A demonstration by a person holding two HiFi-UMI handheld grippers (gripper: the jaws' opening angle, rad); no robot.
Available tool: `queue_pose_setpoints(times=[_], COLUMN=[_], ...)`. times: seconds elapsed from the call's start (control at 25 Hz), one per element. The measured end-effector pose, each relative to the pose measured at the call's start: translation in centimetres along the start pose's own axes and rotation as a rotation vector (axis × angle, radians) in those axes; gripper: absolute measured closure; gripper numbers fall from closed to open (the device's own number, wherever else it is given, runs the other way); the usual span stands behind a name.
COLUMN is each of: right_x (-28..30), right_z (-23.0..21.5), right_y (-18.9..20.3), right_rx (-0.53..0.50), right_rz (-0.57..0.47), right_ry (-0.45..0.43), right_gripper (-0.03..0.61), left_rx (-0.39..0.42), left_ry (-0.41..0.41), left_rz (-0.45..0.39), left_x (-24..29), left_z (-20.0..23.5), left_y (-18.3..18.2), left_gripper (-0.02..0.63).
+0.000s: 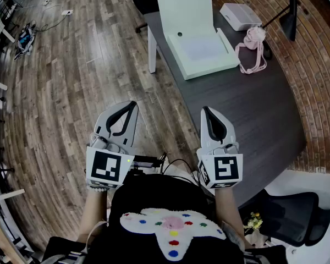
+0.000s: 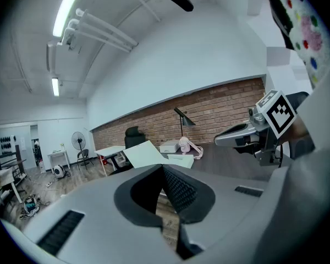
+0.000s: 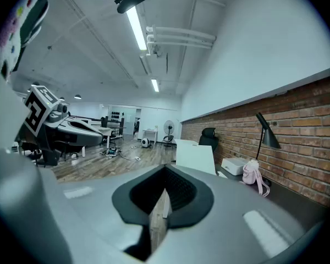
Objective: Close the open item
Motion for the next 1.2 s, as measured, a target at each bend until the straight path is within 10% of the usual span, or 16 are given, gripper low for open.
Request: queue_pose_setpoints(times=[1.2], right_x=[-3.0], right_z=[4.1], right_y=[-0.5], right_rx=[0.018], right_rz=[-0.019], right_ry=[0.092], right_gripper=[0.569], left_rx=[-0.05], left_ry=[0.067], left_rz=[-0.034], left_x=[-4.3], left_z=[1.7], left_y=[1.9], left_gripper=[0.611])
Point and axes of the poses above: the fingertips, and each gripper's own axes: x forward along the fingers, z to its left, y out of its underside, the point moved 9 cm from there along -x, backward along the fingers, and after that the axes turned 9 degrees about -x, right-handed, at the moved point
